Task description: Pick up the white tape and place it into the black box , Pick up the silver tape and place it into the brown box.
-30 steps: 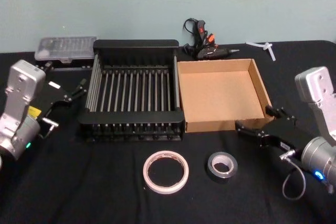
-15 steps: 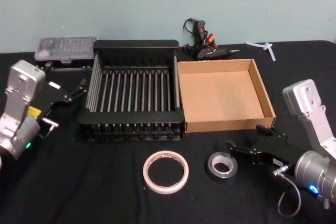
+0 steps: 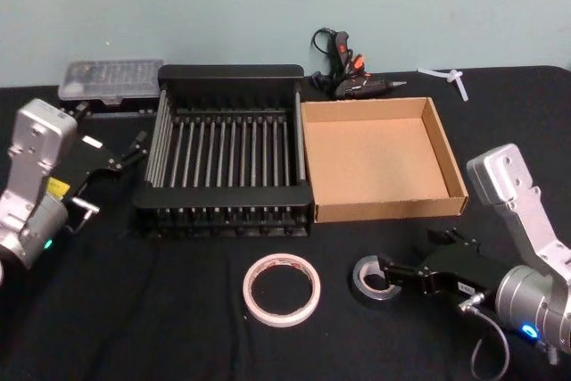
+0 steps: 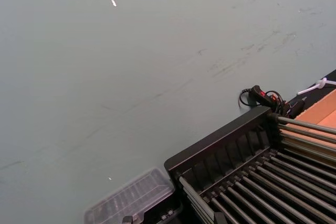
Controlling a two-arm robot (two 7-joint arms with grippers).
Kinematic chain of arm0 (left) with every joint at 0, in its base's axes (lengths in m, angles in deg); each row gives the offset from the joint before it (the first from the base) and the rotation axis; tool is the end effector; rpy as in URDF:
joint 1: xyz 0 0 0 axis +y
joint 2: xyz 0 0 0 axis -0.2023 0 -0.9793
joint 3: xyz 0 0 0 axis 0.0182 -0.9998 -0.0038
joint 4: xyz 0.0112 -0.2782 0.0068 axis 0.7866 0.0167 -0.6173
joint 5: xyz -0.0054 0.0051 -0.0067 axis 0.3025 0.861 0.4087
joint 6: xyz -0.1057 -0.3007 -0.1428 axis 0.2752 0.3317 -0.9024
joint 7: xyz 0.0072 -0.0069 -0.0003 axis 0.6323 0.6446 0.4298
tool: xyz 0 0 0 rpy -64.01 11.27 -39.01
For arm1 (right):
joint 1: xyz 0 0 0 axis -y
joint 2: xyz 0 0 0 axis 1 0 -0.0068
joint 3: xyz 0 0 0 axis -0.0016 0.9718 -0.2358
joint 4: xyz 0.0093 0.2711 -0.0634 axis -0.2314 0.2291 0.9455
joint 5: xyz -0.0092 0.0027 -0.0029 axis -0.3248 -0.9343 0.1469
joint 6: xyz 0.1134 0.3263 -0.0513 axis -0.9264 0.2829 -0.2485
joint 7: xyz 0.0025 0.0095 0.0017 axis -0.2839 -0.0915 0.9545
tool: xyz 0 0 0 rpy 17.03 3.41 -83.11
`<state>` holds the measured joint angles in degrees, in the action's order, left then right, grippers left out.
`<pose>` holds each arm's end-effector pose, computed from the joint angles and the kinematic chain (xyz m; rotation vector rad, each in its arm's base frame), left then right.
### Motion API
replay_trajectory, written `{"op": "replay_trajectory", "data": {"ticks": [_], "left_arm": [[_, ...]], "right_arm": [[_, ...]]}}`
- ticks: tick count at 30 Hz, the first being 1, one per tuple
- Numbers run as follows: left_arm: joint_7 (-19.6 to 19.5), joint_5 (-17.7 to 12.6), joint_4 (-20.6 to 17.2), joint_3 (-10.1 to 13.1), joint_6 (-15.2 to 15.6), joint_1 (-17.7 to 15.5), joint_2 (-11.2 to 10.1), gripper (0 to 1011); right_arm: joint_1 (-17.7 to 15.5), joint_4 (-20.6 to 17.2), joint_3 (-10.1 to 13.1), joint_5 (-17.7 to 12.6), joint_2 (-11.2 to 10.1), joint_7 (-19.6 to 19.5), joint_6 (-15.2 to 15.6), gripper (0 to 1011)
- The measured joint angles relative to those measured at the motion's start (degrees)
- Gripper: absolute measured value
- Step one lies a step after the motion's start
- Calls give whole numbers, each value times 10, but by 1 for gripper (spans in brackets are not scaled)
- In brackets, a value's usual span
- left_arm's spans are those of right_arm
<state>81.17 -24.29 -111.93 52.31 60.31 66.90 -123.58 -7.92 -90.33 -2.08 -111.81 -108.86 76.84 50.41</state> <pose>0.3943 0.0653 -0.3007 0.3045 -0.2851 1.2478 0.3055 -0.0089 -0.2430 -0.4863 0.2905 -0.9968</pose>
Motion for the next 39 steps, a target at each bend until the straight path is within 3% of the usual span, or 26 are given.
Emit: {"op": "replay_trajectory", "data": {"ticks": [17,39], "left_arm": [[0,0,0,0,0,0,0,1001],[0,0,0,0,0,0,0,1001]], "right_arm": [[14,24,-2,21,20,20,27,1002],[37,54,-4,52,40,45,37,1002]]}}
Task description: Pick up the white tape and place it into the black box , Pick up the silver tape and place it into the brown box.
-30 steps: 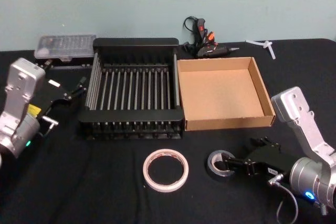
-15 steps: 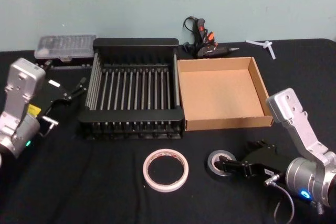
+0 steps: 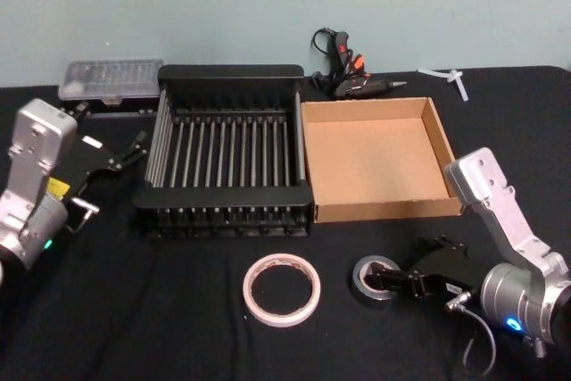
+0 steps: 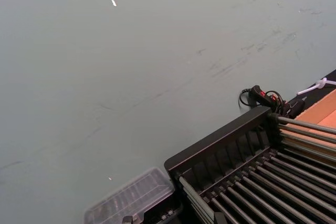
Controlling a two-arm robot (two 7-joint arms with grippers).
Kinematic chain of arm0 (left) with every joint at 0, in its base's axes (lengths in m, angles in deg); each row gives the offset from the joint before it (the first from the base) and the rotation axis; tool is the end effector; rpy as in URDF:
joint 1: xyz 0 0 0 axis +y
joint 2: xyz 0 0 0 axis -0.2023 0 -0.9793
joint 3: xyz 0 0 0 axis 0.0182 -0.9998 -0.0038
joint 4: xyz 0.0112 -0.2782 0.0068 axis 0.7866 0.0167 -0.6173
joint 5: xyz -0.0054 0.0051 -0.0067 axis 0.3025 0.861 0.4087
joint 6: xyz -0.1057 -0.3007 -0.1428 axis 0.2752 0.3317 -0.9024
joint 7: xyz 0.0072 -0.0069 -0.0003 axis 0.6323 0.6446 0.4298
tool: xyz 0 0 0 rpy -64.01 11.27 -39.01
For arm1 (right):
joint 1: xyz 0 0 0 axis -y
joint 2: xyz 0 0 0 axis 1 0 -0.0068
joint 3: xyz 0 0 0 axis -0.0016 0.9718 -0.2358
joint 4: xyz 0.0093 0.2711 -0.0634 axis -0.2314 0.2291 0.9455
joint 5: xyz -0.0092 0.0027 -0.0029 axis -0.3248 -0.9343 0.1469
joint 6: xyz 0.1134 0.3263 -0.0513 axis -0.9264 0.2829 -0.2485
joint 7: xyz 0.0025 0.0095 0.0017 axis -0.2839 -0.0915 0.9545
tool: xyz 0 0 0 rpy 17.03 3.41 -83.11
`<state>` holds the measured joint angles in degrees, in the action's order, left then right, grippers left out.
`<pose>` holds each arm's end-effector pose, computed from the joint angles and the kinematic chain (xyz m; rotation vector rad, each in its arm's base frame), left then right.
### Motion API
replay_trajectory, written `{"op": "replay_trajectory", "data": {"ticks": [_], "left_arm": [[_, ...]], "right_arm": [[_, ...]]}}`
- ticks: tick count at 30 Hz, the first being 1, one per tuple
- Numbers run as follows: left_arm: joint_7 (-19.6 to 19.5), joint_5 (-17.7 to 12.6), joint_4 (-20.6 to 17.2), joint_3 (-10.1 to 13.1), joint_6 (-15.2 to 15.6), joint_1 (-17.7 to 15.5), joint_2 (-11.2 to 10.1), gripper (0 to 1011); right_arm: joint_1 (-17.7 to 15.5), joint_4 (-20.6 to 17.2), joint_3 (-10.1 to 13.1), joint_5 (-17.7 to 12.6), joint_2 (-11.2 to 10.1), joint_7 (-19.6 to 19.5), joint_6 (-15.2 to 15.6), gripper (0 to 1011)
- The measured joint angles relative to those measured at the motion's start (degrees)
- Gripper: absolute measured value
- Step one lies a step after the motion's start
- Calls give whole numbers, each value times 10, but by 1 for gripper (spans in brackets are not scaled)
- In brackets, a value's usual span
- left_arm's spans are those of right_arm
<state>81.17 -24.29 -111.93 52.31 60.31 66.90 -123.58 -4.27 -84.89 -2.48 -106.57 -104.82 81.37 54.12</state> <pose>0.3943 0.0653 -0.3007 0.3045 -0.2851 1.2478 0.3253 -0.0072 -0.2554 -0.5502 0.3296 -0.9746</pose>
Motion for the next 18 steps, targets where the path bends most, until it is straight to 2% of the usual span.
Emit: {"op": "replay_trajectory", "data": {"ticks": [18], "left_arm": [[0,0,0,0,0,0,0,1001]], "right_arm": [[5,11,0,23,10,19,1,1002]]}}
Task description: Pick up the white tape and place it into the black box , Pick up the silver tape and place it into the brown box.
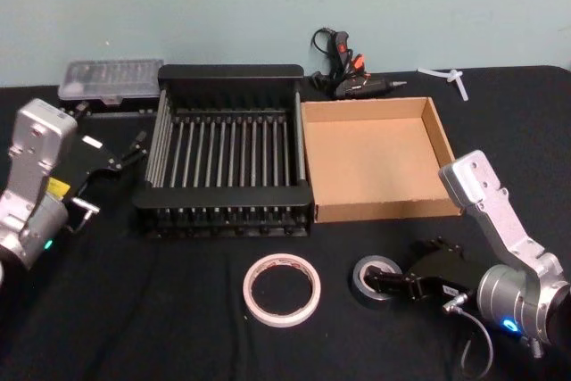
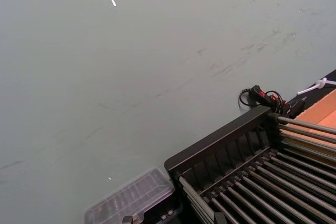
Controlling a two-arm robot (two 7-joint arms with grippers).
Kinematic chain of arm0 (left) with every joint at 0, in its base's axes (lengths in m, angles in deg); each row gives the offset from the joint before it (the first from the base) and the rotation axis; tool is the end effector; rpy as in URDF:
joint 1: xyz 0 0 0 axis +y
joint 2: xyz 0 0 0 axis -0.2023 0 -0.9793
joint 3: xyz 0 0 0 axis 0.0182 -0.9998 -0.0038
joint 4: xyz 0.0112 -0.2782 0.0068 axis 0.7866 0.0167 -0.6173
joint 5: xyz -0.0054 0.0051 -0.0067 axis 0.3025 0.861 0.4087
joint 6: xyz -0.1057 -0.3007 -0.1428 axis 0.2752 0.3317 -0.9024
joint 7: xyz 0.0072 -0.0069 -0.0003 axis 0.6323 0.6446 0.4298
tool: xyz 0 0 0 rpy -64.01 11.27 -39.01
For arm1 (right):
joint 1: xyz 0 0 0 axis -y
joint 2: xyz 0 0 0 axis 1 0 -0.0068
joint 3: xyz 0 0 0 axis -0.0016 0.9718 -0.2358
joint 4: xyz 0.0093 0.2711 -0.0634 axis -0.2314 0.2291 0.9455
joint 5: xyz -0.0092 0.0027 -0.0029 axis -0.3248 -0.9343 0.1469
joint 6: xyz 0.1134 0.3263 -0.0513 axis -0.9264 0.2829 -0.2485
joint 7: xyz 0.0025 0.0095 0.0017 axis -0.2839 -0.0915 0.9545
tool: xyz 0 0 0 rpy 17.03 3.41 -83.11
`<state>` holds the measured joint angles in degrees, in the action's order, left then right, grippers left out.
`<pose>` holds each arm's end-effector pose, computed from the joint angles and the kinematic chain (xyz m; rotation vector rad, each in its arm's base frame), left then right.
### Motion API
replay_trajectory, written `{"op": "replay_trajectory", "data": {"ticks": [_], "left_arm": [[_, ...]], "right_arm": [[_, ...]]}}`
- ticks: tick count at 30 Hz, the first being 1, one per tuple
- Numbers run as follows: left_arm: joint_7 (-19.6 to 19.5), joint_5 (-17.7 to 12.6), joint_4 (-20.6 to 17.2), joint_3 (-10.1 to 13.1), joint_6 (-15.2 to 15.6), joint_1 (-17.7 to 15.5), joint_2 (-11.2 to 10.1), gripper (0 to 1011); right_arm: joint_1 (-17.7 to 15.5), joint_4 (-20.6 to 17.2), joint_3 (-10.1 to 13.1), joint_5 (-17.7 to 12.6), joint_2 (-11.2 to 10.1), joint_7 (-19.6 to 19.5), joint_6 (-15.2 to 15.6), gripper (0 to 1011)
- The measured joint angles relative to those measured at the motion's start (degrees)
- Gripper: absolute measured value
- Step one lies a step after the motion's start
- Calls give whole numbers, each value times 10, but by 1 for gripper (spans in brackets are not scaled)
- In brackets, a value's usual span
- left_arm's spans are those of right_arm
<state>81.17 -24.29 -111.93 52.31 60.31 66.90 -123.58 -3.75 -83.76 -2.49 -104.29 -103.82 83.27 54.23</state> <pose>0.3943 0.0653 -0.3007 0.3045 -0.2851 1.2478 0.3285 -0.0062 -0.2589 -0.5641 0.3246 -0.9594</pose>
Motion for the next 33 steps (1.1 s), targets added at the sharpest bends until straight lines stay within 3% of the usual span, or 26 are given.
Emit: {"op": "replay_trajectory", "data": {"ticks": [10,15,33], "left_arm": [[0,0,0,0,0,0,0,1001],[0,0,0,0,0,0,0,1001],[0,0,0,0,0,0,0,1001]], "right_arm": [[0,0,0,-2,0,0,0,1002],[0,-1,1,-3,0,0,0,925],[0,-1,1,-5,0,-1,1,359]]}}
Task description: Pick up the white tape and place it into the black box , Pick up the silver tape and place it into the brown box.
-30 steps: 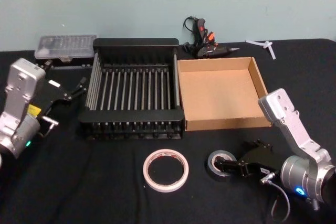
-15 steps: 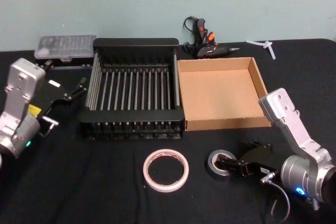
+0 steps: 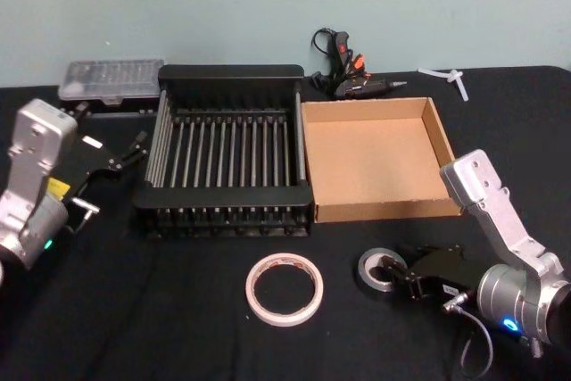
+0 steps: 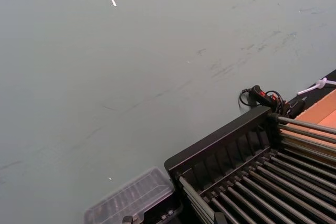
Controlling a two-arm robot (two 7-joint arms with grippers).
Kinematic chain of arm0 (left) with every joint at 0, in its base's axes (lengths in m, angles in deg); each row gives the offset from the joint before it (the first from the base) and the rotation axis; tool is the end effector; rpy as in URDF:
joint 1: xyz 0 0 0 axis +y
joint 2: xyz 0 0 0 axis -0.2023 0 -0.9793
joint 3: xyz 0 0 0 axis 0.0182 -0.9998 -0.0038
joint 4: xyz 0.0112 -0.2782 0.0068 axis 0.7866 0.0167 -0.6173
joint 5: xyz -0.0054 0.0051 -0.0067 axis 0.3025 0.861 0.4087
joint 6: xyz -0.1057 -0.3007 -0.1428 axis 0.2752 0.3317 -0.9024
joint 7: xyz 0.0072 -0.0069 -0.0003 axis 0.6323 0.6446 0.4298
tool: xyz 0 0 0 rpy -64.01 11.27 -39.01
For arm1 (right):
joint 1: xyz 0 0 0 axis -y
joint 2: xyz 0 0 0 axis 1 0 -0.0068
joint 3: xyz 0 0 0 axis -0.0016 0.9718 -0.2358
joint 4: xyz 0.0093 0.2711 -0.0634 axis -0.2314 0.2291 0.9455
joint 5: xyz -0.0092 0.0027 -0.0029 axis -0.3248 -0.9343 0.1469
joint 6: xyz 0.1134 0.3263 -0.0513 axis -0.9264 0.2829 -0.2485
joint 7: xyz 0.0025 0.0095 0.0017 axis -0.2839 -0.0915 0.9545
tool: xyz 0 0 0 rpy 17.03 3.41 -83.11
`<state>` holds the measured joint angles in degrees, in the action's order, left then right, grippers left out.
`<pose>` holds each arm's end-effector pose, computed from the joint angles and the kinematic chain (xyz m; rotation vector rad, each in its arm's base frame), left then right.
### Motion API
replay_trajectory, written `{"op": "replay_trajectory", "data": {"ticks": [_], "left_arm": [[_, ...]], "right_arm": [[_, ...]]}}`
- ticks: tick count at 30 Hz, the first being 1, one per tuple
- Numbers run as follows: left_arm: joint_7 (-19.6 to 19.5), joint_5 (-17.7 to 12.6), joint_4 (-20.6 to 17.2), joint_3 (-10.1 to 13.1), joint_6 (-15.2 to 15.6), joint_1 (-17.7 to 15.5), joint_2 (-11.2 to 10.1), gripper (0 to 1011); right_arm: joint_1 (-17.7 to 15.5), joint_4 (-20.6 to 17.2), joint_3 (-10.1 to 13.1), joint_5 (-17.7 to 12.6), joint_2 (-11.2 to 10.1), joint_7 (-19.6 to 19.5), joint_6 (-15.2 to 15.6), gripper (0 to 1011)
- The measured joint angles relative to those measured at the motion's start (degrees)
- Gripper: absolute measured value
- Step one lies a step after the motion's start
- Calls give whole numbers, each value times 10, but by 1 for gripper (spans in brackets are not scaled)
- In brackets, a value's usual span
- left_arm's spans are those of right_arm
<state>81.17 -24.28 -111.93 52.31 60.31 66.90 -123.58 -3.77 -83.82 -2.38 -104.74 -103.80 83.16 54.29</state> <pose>0.3943 0.0653 -0.3007 0.3044 -0.2850 1.2479 0.3286 -0.0065 -0.2584 -0.5585 0.3300 -0.9603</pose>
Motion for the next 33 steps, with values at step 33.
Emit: {"op": "replay_trajectory", "data": {"ticks": [33], "left_arm": [[0,0,0,0,0,0,0,1001]], "right_arm": [[8,-32,30,-2,-2,13,-27,174]]}}
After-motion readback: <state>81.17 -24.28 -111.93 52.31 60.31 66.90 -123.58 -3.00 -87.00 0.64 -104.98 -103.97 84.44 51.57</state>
